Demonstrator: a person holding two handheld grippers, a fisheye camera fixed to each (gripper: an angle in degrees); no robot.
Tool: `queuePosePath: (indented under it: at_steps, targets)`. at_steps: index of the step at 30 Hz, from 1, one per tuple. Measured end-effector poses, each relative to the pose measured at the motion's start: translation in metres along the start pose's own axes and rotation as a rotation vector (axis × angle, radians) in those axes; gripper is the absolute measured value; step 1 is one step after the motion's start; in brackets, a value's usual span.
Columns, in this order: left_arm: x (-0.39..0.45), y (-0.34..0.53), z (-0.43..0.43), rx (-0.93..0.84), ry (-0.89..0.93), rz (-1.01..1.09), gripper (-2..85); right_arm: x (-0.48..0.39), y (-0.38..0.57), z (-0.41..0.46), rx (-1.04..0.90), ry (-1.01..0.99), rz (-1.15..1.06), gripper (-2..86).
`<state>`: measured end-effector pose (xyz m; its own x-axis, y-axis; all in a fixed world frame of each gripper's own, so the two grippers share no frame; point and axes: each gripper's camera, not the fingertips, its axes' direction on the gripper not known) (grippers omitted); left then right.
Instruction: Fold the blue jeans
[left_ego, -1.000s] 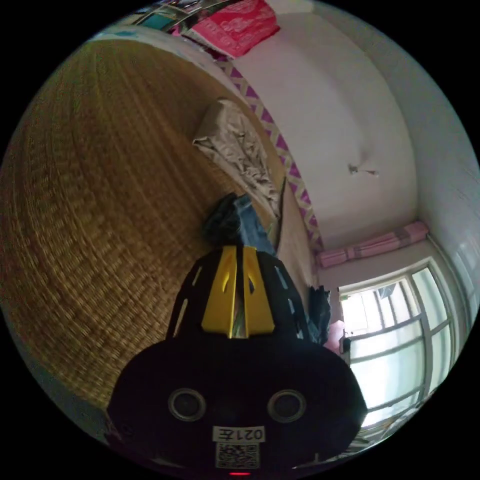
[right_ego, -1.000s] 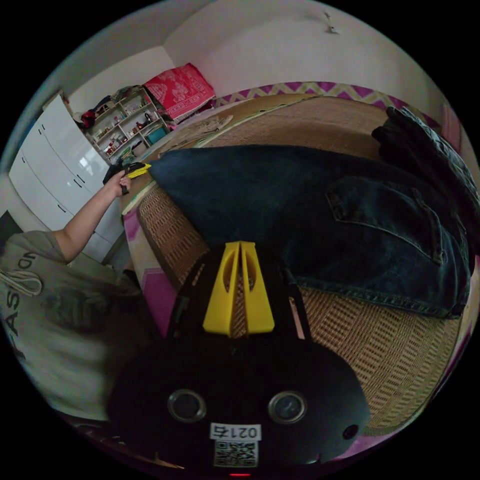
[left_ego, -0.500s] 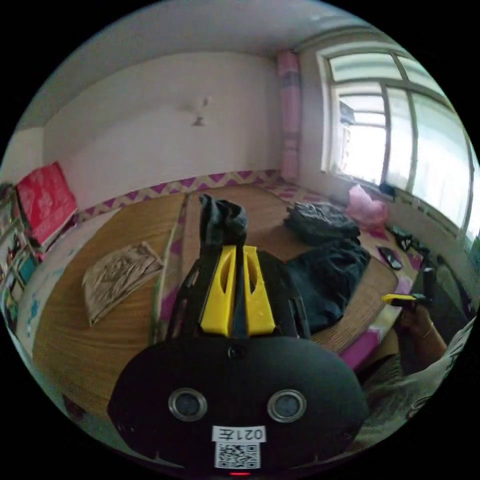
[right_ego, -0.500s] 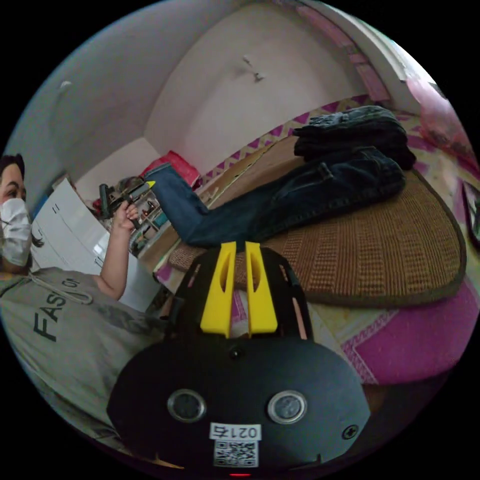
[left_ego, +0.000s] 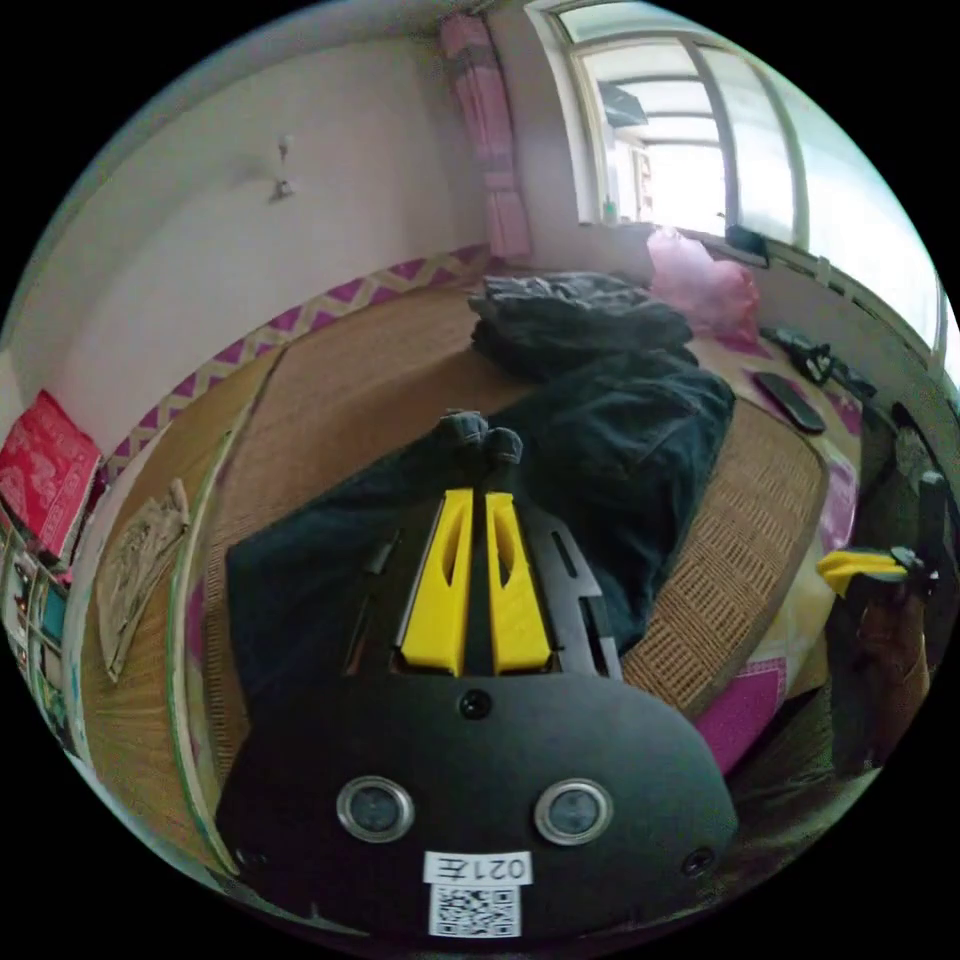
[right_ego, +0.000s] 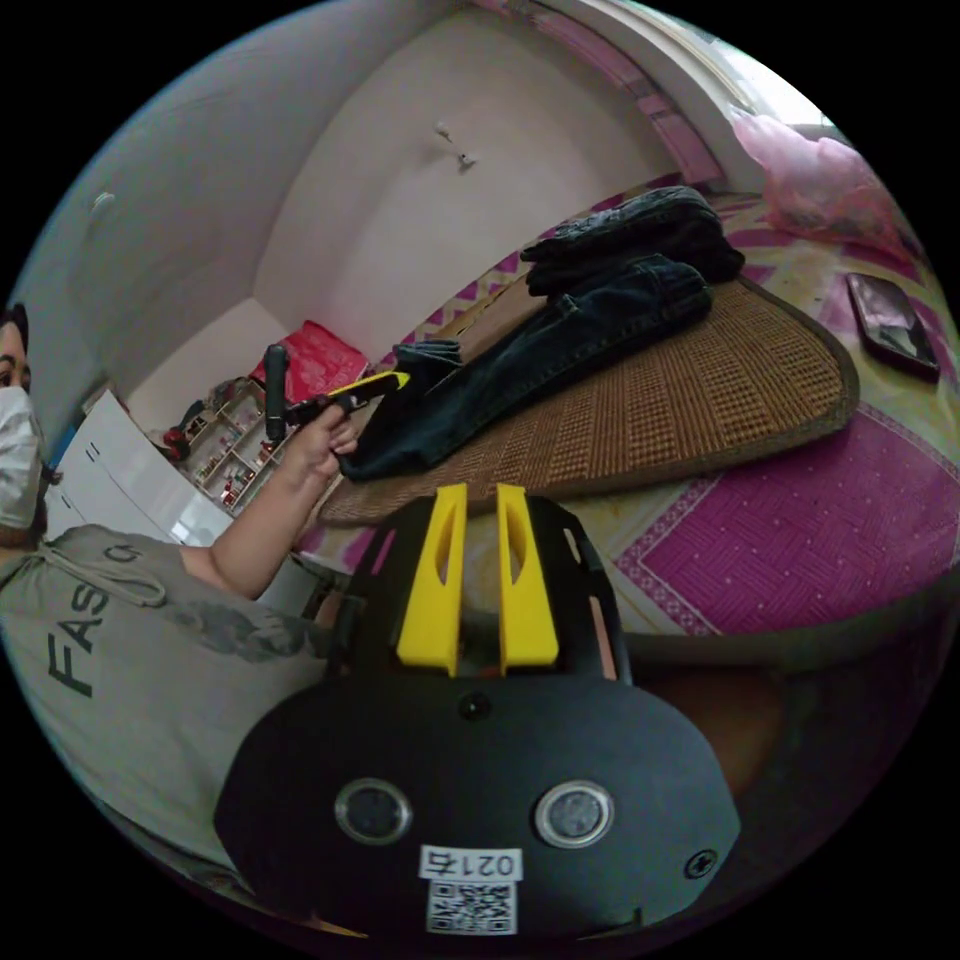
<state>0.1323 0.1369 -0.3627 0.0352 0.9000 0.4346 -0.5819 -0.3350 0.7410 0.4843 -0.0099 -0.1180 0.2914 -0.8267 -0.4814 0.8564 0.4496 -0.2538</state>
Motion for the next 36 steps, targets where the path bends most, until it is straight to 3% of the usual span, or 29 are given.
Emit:
queuePosePath:
  at_steps: [3, 8, 10, 14, 19, 22, 29, 32, 36]
  targets:
    - [0.025, 0.014, 0.057, -0.193, 0.037, 0.066, -0.6, 0.011, -0.015, 0.000, 0.024, -0.020, 0.022, 6.0]
    - [0.029, 0.024, 0.048, -0.061, 0.017, 0.022, 0.3, 0.024, -0.043, -0.002, 0.064, -0.031, 0.048, 7.1]
    - [0.033, 0.031, 0.081, -0.224, 0.061, 0.078, 2.4, 0.038, -0.059, 0.003, 0.071, 0.007, 0.105, 9.3]
    - [0.028, 0.042, 0.082, -0.162, 0.122, 0.105, 7.3, 0.080, -0.083, 0.016, 0.122, 0.029, 0.304, 12.8]
    - [0.010, 0.065, 0.075, -0.064, 0.382, 0.259, 7.0, 0.135, -0.109, 0.045, 0.237, -0.089, 0.597, 13.6]
    - [-0.019, 0.083, 0.057, 0.004, 0.462, 0.192, 5.3, 0.144, -0.120, 0.068, 0.277, -0.071, 0.685, 12.2]
    - [-0.095, 0.137, 0.017, 0.072, 0.459, 0.033, -0.2, 0.139, -0.114, 0.126, 0.352, -0.076, 0.826, 3.5]
    - [-0.131, 0.162, 0.004, 0.056, 0.415, -0.054, -0.8, 0.079, -0.122, 0.130, 0.418, -0.018, 0.661, 2.0]
    - [-0.184, 0.186, -0.002, -0.031, 0.364, -0.240, -0.9, -0.114, -0.164, 0.178, 0.359, 0.239, 0.071, 1.7]
